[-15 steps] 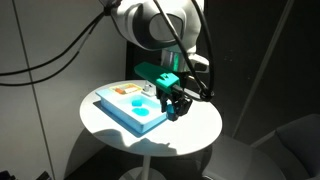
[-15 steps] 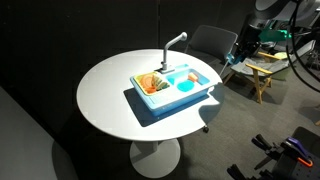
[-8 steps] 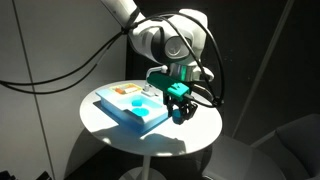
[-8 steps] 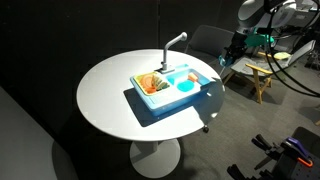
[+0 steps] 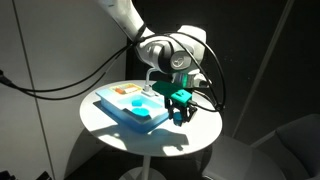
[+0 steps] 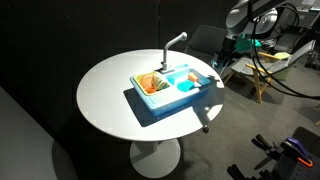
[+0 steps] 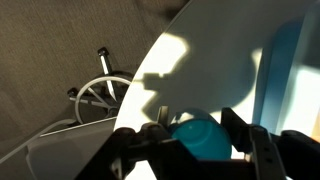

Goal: Shift the blue cup to the right side of the toy sink

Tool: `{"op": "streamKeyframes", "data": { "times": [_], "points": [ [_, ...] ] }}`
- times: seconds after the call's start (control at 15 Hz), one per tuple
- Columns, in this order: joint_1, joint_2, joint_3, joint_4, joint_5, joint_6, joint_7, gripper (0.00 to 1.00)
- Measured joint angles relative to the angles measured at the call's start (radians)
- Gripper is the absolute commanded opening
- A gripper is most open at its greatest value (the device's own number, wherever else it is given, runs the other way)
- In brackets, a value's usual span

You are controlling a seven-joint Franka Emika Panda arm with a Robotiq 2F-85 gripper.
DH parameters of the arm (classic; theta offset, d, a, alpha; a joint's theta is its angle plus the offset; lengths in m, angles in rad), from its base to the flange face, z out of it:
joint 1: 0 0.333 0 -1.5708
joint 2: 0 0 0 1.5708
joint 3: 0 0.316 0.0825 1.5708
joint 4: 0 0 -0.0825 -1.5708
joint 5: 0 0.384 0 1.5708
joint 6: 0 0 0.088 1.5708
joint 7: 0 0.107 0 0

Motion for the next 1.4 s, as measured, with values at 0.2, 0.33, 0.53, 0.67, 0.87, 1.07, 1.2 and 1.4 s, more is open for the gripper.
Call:
{"op": "streamKeyframes", "data": {
  "times": [0.2,0.33,0.53,0.67,0.87,1.07,1.2,1.4],
  "points": [
    [-0.008,0.04,0.014,0.032,0.0,-0.01,-0.016,0.31],
    [-0.012,0.066,0.021,0.048,0.0,-0.015,-0.027,0.31],
    [-0.015,0.103,0.029,0.071,-0.005,-0.024,-0.031,0.31],
    [-0.015,0.127,0.031,0.089,-0.012,-0.028,-0.033,0.31],
    [-0.015,0.157,0.036,0.119,-0.031,-0.03,-0.035,0.31],
    [-0.015,0.181,0.043,0.155,-0.041,-0.034,-0.045,0.31],
    [-0.015,0.194,0.048,0.176,-0.043,-0.043,-0.053,0.31],
    [-0.015,0.212,0.055,0.201,-0.044,-0.064,-0.064,0.31]
  ]
}}
